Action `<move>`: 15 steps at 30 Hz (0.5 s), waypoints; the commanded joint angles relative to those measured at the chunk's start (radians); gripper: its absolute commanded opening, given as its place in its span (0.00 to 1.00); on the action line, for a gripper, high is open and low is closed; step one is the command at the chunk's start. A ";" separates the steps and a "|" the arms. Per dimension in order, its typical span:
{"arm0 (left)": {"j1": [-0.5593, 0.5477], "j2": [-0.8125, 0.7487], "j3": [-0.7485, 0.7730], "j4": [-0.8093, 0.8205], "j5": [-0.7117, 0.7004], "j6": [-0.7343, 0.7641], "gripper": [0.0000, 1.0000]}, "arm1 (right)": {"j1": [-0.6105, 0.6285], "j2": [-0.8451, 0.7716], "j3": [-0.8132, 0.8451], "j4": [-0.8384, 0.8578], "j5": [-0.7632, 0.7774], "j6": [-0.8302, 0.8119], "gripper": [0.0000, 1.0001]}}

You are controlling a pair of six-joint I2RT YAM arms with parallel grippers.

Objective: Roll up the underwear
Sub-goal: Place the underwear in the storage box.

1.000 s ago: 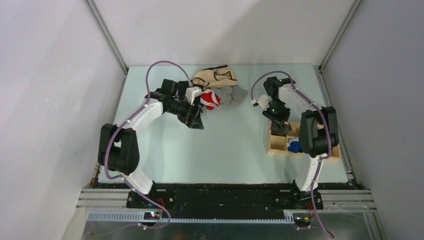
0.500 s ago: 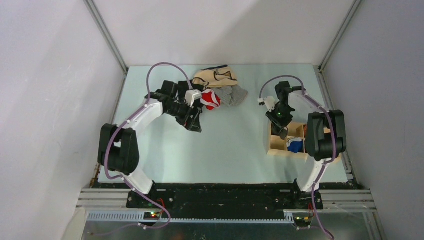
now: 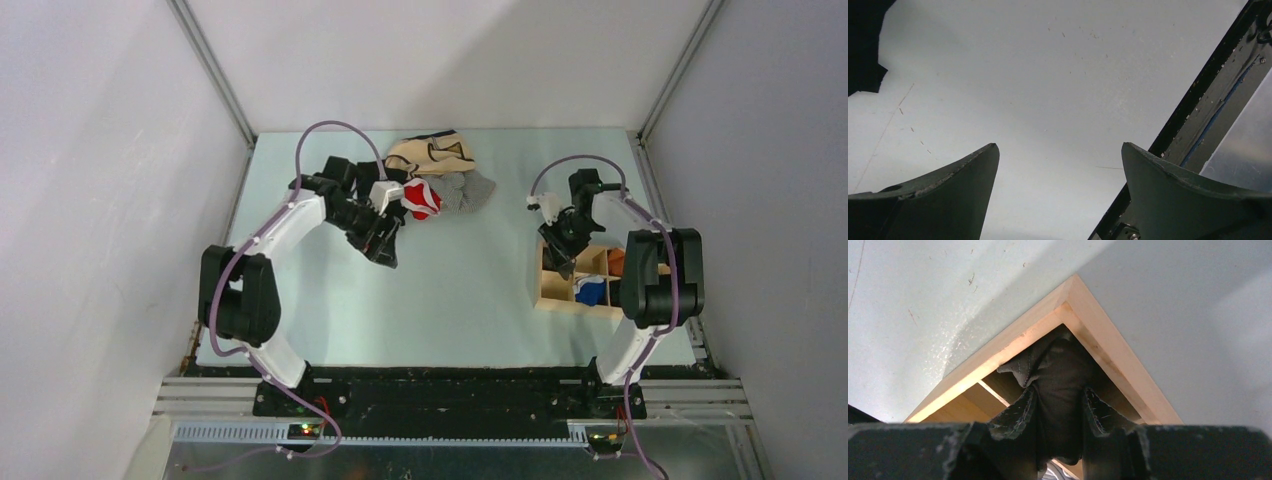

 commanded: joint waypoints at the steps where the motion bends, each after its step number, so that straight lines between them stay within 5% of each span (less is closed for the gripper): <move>1: -0.001 -0.002 0.049 -0.046 -0.013 0.040 0.99 | 0.030 0.152 -0.054 0.254 0.048 -0.071 0.00; 11: -0.010 -0.032 0.008 -0.037 -0.029 0.048 0.99 | 0.121 0.191 -0.140 0.375 0.331 -0.118 0.00; 15: -0.018 -0.031 0.008 -0.033 -0.029 0.045 0.99 | 0.109 0.173 -0.153 0.398 0.262 -0.119 0.00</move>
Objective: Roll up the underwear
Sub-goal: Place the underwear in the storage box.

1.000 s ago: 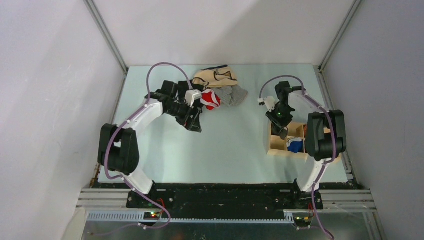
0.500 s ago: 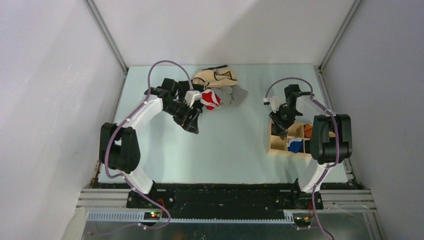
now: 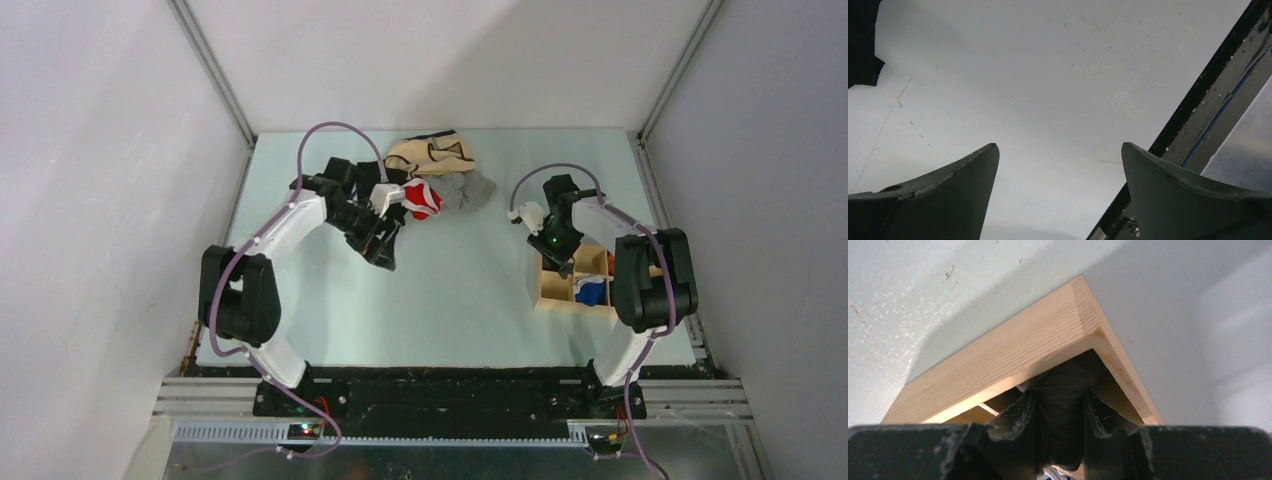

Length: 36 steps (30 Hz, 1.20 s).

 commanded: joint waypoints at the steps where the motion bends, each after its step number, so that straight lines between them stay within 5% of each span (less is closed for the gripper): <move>1: -0.017 -0.029 0.000 0.000 -0.002 0.020 0.99 | -0.015 0.157 -0.100 0.333 0.015 -0.078 0.03; 8: -0.034 -0.031 0.008 -0.002 -0.002 0.021 0.99 | -0.043 0.112 -0.005 0.199 -0.063 -0.019 0.37; 12: -0.037 -0.028 -0.003 0.003 0.009 0.016 0.99 | -0.039 0.031 0.045 0.069 -0.154 0.020 0.49; 36: -0.037 0.007 0.008 0.042 0.065 -0.019 1.00 | -0.048 0.028 0.317 -0.303 -0.175 0.105 0.57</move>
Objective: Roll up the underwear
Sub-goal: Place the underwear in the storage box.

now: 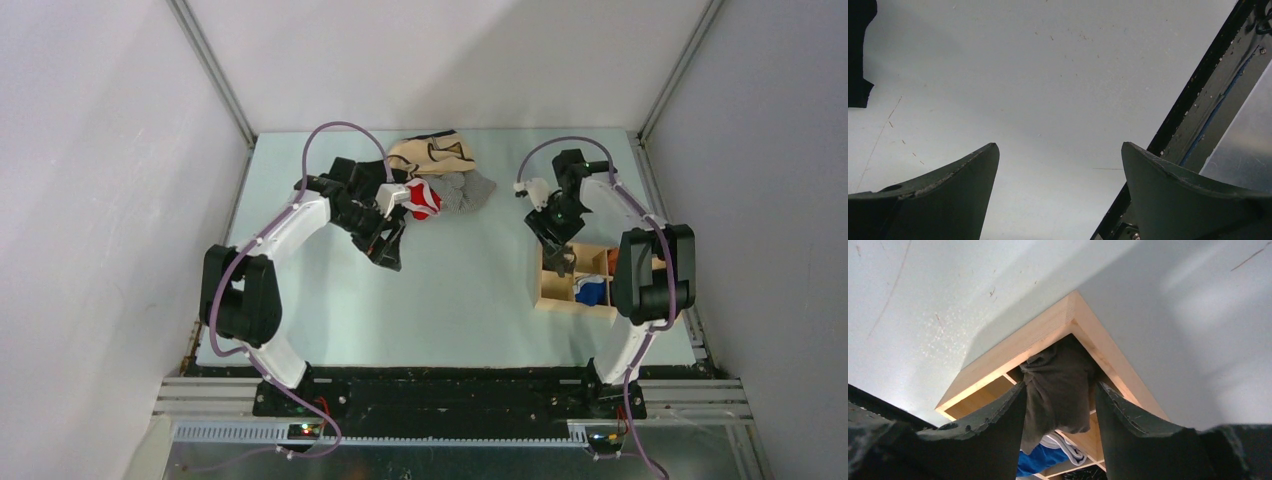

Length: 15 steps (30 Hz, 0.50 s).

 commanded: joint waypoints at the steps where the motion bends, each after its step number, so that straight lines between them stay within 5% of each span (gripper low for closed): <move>1: -0.006 0.008 0.008 0.020 0.038 -0.012 1.00 | -0.022 0.034 0.096 -0.104 -0.046 0.035 0.57; 9: -0.007 0.007 0.001 0.028 0.043 -0.017 0.99 | -0.051 0.046 0.093 -0.139 -0.035 0.027 0.57; 15: -0.007 0.010 0.002 0.031 0.044 -0.021 0.99 | -0.054 0.076 0.067 -0.153 -0.007 0.015 0.47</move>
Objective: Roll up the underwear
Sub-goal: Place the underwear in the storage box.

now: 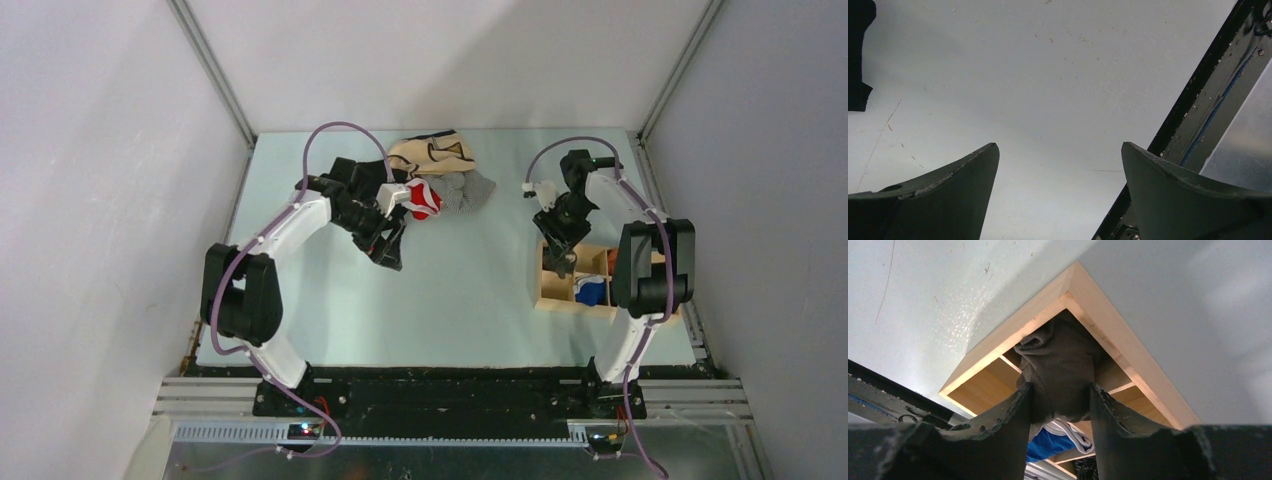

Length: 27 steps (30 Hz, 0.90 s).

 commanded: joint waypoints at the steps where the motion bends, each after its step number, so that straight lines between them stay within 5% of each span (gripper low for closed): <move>1: -0.007 0.002 0.003 0.018 0.034 -0.018 0.99 | -0.005 0.038 -0.010 -0.043 0.018 -0.011 0.46; 15: -0.008 0.004 0.010 -0.003 0.019 -0.007 0.99 | -0.007 0.148 -0.092 -0.033 0.071 -0.025 0.33; 22: -0.008 0.005 0.019 -0.024 0.006 0.006 0.99 | -0.012 0.157 -0.114 0.097 0.134 -0.038 0.00; 27: -0.007 0.012 0.036 -0.056 -0.014 0.025 1.00 | 0.013 0.140 -0.175 0.255 0.189 -0.160 0.00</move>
